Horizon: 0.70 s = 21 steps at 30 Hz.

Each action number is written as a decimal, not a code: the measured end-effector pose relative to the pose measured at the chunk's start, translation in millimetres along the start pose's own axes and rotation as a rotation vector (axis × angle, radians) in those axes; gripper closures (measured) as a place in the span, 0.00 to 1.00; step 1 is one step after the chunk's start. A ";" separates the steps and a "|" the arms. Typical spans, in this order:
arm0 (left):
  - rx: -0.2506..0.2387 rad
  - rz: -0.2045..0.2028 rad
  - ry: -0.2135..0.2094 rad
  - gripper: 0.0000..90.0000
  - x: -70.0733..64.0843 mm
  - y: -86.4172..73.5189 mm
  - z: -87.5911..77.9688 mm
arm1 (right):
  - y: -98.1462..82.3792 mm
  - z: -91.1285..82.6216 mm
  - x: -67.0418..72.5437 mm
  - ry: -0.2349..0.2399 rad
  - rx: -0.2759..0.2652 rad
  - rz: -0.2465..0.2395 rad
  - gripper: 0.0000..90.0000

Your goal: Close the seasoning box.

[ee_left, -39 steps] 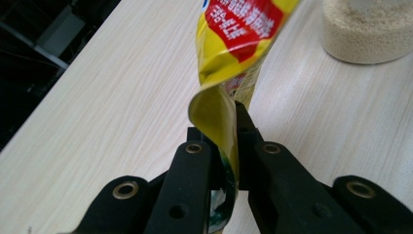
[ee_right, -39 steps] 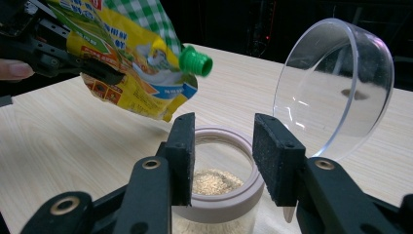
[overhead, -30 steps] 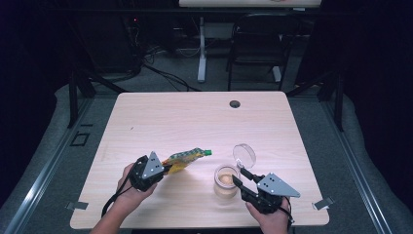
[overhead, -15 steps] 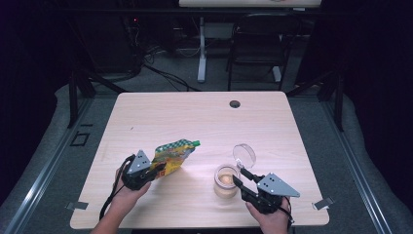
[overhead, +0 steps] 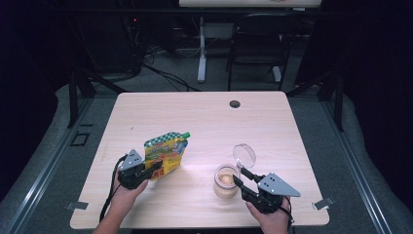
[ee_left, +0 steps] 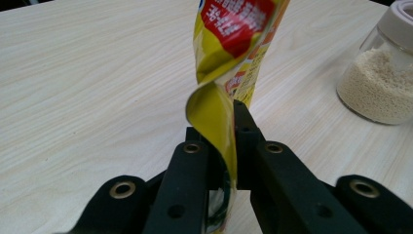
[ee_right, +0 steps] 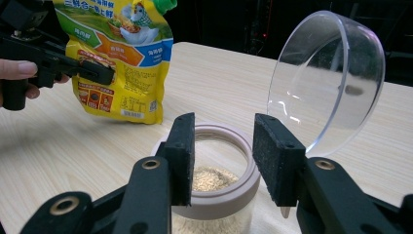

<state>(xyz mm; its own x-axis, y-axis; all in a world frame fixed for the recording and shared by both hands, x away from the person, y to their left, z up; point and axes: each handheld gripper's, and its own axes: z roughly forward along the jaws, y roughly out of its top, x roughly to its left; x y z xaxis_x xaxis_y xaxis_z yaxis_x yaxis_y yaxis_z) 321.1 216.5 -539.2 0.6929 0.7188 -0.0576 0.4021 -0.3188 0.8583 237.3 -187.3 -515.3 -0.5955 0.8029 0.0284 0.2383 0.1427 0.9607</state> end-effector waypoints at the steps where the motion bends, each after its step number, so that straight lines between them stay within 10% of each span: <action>1: 0.003 -0.004 0.003 0.94 0.4 -0.9 -0.6 | 0.0 0.1 0.0 -0.001 0.000 0.002 0.67; 21: -0.038 -0.067 -0.014 0.73 8.4 -15.5 -20.0 | 4.1 8.4 1.6 0.036 -0.004 0.000 0.67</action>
<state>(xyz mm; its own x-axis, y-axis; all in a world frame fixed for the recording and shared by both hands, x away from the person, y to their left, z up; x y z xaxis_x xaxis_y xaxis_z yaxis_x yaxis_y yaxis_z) 308.6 239.8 -542.8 0.6736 0.7289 -0.1221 0.4250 -0.2470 0.8708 243.7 -180.6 -513.7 -0.6225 0.7817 0.0381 0.2353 0.1405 0.9617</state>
